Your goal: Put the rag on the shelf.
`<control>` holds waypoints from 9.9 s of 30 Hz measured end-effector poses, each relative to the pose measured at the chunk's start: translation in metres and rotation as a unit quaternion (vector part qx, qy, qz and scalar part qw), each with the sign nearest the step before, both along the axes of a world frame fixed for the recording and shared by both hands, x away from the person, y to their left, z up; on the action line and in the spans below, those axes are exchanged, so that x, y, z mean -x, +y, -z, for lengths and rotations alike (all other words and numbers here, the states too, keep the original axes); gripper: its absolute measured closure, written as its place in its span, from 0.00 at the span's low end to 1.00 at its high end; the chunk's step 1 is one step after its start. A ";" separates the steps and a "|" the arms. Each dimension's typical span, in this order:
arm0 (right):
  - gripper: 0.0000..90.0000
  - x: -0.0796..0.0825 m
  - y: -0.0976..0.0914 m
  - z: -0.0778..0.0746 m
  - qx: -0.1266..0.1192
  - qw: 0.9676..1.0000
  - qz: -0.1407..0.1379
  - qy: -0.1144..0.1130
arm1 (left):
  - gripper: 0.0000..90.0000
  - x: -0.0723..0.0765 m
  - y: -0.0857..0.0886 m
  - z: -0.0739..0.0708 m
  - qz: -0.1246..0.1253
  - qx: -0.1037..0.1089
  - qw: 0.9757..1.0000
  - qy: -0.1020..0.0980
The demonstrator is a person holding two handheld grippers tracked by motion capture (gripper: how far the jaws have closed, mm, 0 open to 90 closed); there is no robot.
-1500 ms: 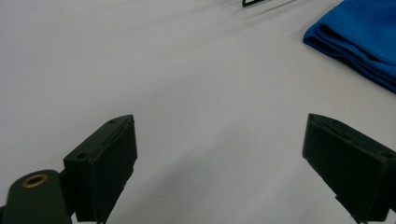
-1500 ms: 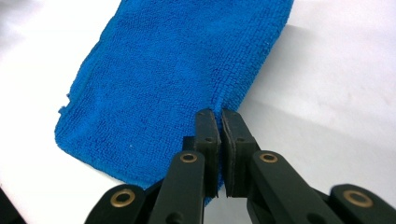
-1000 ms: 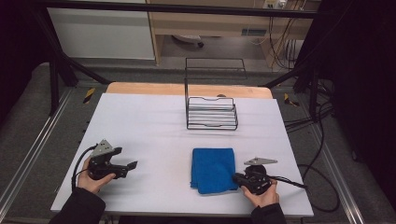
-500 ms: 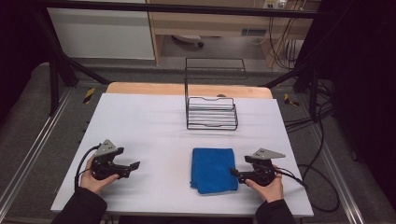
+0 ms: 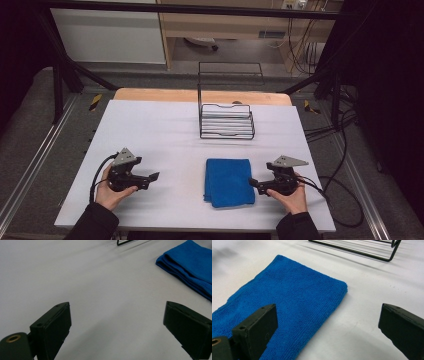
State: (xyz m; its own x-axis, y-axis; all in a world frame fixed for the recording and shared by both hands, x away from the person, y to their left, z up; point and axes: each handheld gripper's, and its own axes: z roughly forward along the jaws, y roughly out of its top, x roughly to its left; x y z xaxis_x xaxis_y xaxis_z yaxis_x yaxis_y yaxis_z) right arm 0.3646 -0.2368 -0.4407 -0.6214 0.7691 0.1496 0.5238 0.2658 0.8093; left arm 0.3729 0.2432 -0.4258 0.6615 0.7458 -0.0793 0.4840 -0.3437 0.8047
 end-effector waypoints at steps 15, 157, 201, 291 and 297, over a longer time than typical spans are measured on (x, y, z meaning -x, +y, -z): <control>0.03 0.003 -0.001 0.000 0.009 1.000 0.004 -0.001 | 0.11 -0.011 -0.054 -0.016 0.021 -0.001 1.000 -0.004; 0.95 -0.030 0.031 -0.025 -0.024 0.999 0.027 0.022 | 0.94 -0.041 -0.159 -0.001 0.059 0.033 0.997 0.038; 0.96 0.000 0.028 -0.081 -0.055 0.993 0.026 -0.099 | 0.94 -0.009 -0.151 -0.066 0.051 0.079 0.994 -0.061; 0.96 -0.026 0.046 -0.223 -0.098 0.933 0.096 -0.331 | 0.95 -0.055 -0.148 -0.208 0.008 0.203 0.952 -0.228; 0.96 -0.031 0.047 -0.231 -0.100 0.930 0.100 -0.340 | 0.95 -0.061 -0.149 -0.216 0.003 0.207 0.950 -0.235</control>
State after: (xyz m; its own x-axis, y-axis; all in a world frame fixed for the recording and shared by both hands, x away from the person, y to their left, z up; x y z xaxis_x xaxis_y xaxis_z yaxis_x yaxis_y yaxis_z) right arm 0.3959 -0.1898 -0.2096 -0.4728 0.8782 -0.0722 -0.1037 0.0259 0.9943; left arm 0.4335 0.0940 -0.2093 0.7010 0.7108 -0.0588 0.0365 0.0466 0.9982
